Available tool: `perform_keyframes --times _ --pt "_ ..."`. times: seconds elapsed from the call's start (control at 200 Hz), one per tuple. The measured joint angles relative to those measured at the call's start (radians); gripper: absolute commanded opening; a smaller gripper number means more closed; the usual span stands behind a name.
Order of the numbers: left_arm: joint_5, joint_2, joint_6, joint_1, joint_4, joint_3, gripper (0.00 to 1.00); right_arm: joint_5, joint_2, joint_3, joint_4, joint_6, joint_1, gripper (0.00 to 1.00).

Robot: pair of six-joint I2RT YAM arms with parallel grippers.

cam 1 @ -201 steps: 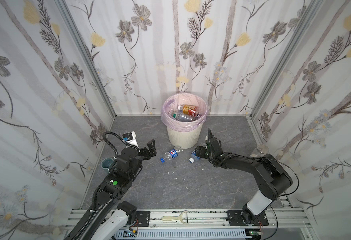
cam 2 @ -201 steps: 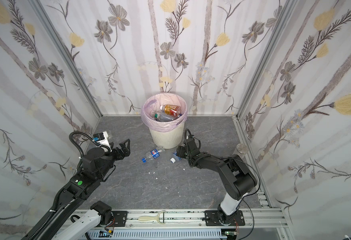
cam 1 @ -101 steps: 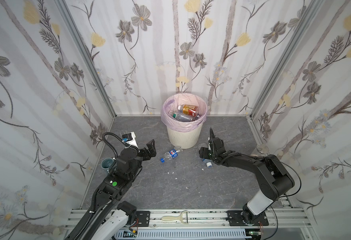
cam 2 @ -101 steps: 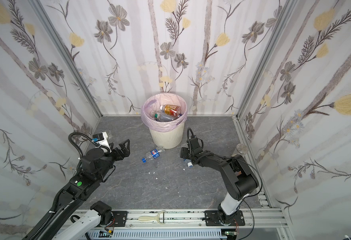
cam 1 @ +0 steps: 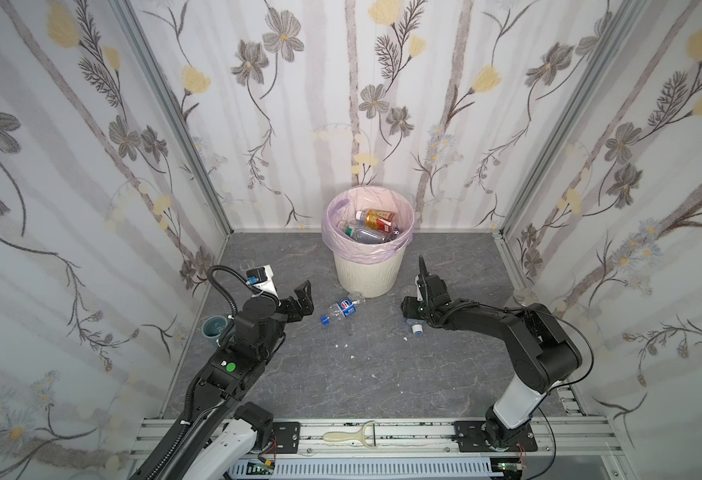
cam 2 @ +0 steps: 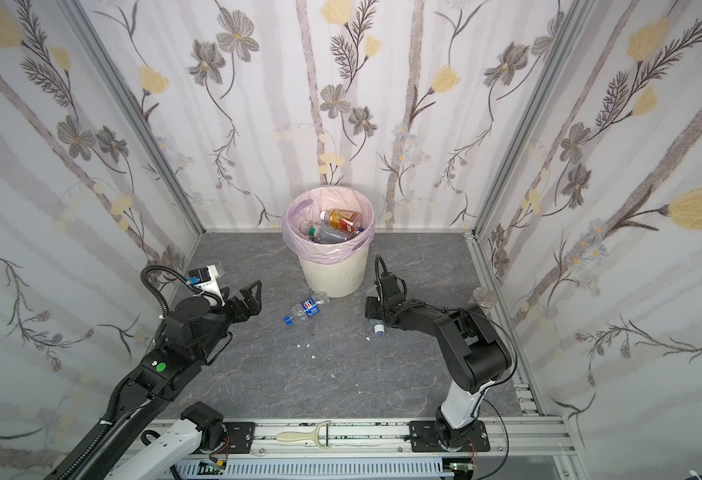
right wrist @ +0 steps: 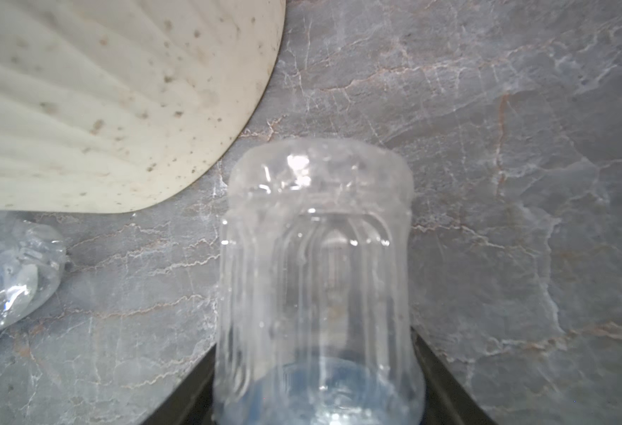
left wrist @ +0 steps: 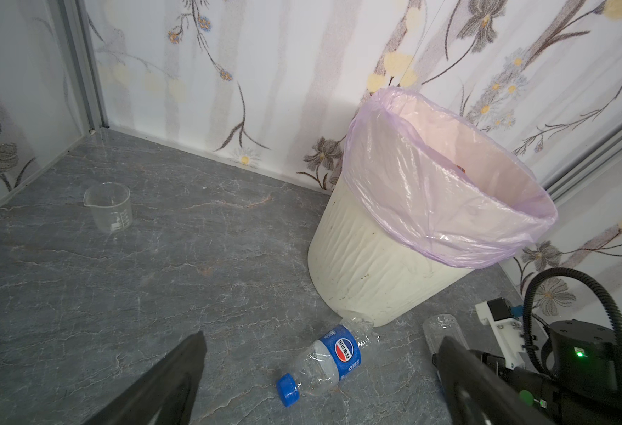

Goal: Throw the plastic bottles in the bin
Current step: 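Draw the left gripper back while the right gripper grasps the blue-labelled water bottle, then lift the water bottle with the right gripper over the bin and release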

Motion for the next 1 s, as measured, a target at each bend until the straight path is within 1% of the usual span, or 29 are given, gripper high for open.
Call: perform_keyframes --times 0.255,0.415,0.605,0.754,0.834,0.919,0.999 --pt "0.000 0.011 -0.007 0.000 -0.002 -0.027 1.00 0.027 -0.203 -0.053 0.000 -0.057 -0.001 0.55" --pt "0.000 0.027 -0.011 0.001 -0.002 -0.029 1.00 0.058 -0.376 -0.056 -0.022 -0.093 -0.001 0.54" --pt "0.001 0.037 -0.016 0.001 -0.003 -0.034 1.00 0.061 -0.604 -0.087 -0.038 -0.140 -0.001 0.51" --pt "0.016 0.039 -0.019 0.001 -0.003 -0.038 1.00 0.019 -0.781 -0.116 -0.033 -0.186 -0.002 0.51" --pt "0.017 0.038 -0.019 0.001 -0.004 -0.040 1.00 -0.015 -0.859 -0.116 0.000 -0.206 -0.002 0.51" --pt "0.019 0.035 -0.021 0.001 -0.006 -0.045 1.00 -0.056 -0.938 -0.123 0.032 -0.219 -0.002 0.54" --pt "0.019 0.034 -0.023 0.001 -0.007 -0.049 1.00 -0.088 -0.995 -0.141 0.078 -0.224 -0.002 0.54"
